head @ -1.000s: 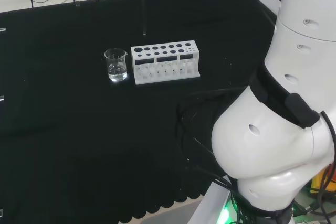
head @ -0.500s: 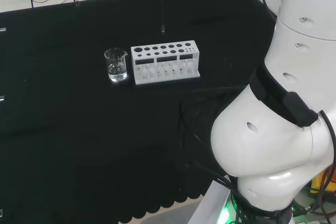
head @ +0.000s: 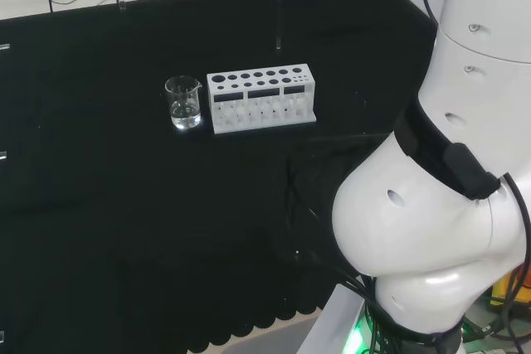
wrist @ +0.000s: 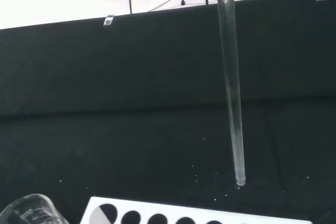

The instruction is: Put the glass rod back on the white test tube rack.

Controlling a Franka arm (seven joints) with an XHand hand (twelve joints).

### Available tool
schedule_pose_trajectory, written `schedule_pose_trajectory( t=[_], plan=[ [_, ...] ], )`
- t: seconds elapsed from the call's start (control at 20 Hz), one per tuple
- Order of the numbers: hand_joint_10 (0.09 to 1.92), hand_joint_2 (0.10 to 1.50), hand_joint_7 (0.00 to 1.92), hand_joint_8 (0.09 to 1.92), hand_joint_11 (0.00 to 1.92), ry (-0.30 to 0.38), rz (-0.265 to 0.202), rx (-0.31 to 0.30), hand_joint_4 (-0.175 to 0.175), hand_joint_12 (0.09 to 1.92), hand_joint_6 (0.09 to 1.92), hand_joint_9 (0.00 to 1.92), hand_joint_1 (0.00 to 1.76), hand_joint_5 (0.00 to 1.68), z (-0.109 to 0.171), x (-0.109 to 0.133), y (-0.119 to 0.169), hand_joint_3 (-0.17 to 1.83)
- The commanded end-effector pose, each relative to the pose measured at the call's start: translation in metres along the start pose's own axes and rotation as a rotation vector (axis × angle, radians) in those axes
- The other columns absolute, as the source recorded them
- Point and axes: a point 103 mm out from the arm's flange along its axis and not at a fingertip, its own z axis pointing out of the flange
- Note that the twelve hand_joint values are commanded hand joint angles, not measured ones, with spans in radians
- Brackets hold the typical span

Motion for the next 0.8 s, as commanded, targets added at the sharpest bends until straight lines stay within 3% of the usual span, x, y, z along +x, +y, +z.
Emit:
schedule_pose_trajectory(
  t=[0.05,0.8],
  plan=[
    [1.13,1.11,1.0,1.31,1.43,0.002,0.02,0.001,-0.175,1.19,0.71,1.51,1.28,0.99,0.001,-0.015,-0.004,0.02],
    [1.13,1.11,1.0,1.31,1.43,0.013,0.022,-0.006,-0.175,1.19,0.71,1.51,1.28,0.99,0.007,-0.016,-0.037,0.02]
  ],
)
